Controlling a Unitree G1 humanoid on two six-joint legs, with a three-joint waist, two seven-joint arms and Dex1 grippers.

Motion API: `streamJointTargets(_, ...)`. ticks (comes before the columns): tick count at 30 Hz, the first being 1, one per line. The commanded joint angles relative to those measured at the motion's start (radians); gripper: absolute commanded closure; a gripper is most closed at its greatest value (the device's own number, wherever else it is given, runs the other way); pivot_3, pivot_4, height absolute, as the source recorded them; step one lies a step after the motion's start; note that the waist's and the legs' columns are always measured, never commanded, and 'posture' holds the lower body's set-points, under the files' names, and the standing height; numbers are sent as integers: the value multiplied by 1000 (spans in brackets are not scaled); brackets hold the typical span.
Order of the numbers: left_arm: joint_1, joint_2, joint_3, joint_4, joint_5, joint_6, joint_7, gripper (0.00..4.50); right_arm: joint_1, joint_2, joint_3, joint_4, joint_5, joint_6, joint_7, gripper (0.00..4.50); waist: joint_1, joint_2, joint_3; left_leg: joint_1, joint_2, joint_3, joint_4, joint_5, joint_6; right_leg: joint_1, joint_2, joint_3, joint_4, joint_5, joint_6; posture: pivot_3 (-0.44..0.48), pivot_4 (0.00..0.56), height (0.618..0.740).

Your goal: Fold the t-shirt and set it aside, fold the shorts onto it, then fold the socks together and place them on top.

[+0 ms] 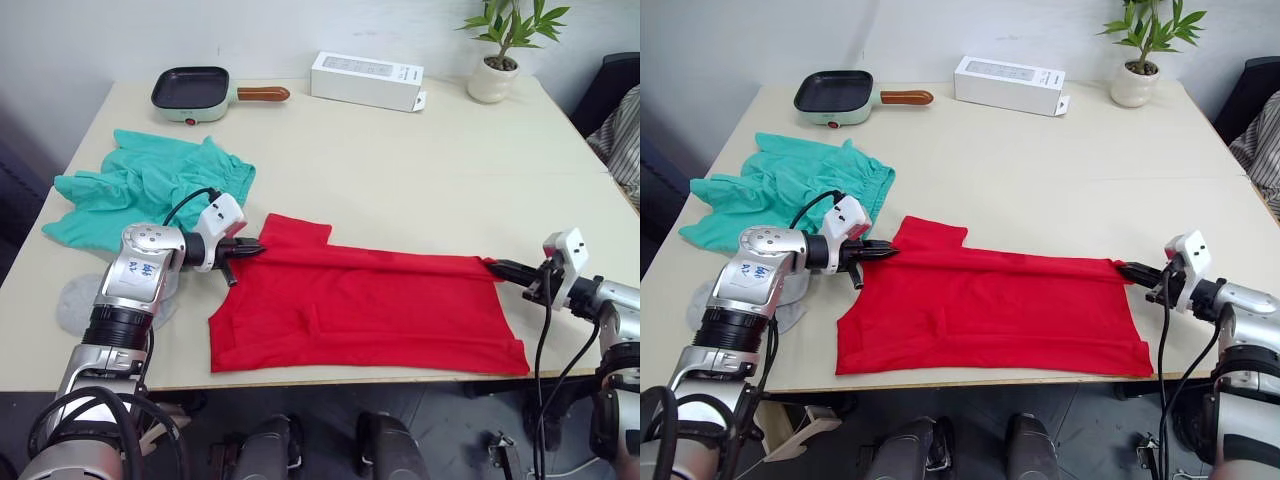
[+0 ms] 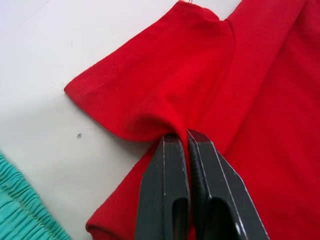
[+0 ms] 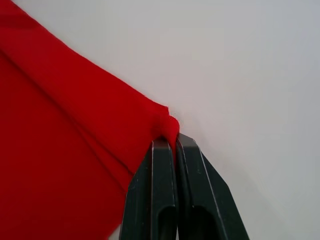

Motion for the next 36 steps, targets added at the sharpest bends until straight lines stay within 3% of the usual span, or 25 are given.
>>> streamJointTargets(1,2,25,8,-31,-16,35,6,4500,20,-12,9,-51,-5,-26,-39,4475,0,0,0,0,0,0,0,0,0,0,0,0,0,0,0,0,150,740)
streamJointTargets(3,-20,36,10,-22,-40,89,-26,3771,16,-23,6,-56,11,10,-25,4500,0,0,0,0,0,0,0,0,0,0,0,0,0,0,0,0,150,740)
streamJointTargets(6,-62,77,-9,-8,-74,153,-122,2854,24,-57,25,-83,12,56,34,3813,1,0,0,0,0,0,1,0,0,0,0,0,0,0,0,0,150,740)
streamJointTargets(12,-249,89,-31,133,-98,288,-182,907,-2,-136,40,-89,-3,58,71,1727,10,0,0,-1,0,-1,4,-1,1,1,0,0,1,0,0,0,150,740)
streamJointTargets(15,-359,37,-37,257,-75,318,-113,0,-31,-176,52,-64,-18,48,79,623,9,0,0,-1,0,0,4,-1,1,1,0,0,1,0,0,0,150,740)
streamJointTargets(16,-393,10,-41,312,-61,305,-77,0,-43,-185,56,-53,-23,40,78,247,9,0,0,-1,0,-1,4,-1,1,1,0,-1,1,0,0,0,150,740)
streamJointTargets(18,-444,-47,-61,438,-17,235,-2,0,-65,-191,68,-27,-36,16,76,53,7,0,0,-1,0,0,5,-1,1,1,0,0,1,0,0,0,150,740)
streamJointTargets(25,-538,-204,-66,802,63,2,204,0,-130,-164,128,40,-84,-55,55,53,0,-1,0,-1,0,0,4,-1,1,0,0,-1,1,0,0,0,150,740)
streamJointTargets(29,-552,-258,-50,901,68,-72,228,0,-184,-147,159,91,-110,-54,49,53,1,-1,0,-1,0,1,5,-1,1,0,0,0,2,0,0,0,150,740)
streamJointTargets(33,-558,-282,-33,928,67,-116,215,884,-239,-124,170,138,-112,9,81,0,6,-1,0,-1,-1,0,6,-1,1,0,-2,-1,2,0,0,0,150,740)
streamJointTargets(36,-556,-285,-30,926,73,-132,200,1850,-256,-117,191,162,-132,12,89,0,14,-1,0,-1,-2,-1,6,-2,2,0,-4,-2,3,0,0,0,150,740)
